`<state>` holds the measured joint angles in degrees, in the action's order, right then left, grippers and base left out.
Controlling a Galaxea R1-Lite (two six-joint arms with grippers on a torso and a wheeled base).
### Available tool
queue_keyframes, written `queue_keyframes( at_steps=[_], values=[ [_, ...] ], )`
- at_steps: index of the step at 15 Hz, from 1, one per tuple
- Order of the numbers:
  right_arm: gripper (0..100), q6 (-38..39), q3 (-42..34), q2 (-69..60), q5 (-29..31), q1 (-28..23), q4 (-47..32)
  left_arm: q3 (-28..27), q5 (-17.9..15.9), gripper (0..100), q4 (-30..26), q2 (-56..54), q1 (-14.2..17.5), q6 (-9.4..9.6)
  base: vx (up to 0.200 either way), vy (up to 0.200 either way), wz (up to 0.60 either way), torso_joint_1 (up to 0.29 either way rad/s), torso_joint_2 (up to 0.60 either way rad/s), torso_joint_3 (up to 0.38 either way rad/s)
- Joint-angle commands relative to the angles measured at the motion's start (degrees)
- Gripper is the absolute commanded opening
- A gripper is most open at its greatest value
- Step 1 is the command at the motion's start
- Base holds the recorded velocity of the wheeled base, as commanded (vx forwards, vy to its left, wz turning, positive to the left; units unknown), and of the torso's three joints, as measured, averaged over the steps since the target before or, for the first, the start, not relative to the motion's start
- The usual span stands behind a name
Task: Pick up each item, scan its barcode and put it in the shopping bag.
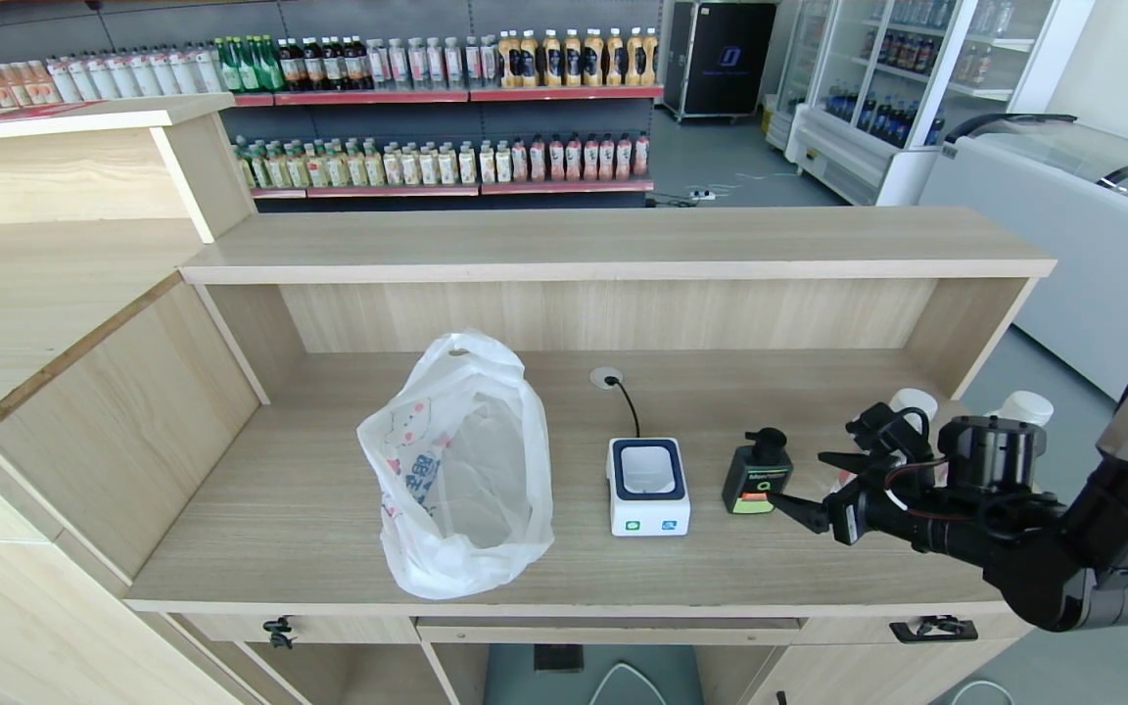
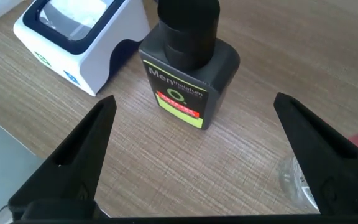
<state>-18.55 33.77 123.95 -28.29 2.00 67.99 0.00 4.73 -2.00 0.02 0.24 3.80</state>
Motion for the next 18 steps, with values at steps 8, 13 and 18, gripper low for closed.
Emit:
queue_keyframes(
  at_steps=[8, 13, 18],
  values=[
    [100, 0.0, 2.0, 7.4, -6.1, 0.9, 6.1, 0.0, 0.0, 100, 0.0, 0.0, 0.0, -0.02, 0.0, 0.0, 0.0, 0.0, 0.0, 0.0],
    [100, 0.3, 7.0, 10.5, -8.2, 1.2, 7.3, 0.0, 0.0, 100, 0.0, 0.0, 0.0, -0.02, 0.0, 0.0, 0.0, 0.0, 0.0, 0.0],
    [100, 0.3, 8.2, 12.2, -9.4, 1.8, 7.3, 0.0, 0.0, 100, 0.0, 0.0, 0.0, 0.06, 0.0, 0.0, 0.0, 0.0, 0.0, 0.0]
  ],
)
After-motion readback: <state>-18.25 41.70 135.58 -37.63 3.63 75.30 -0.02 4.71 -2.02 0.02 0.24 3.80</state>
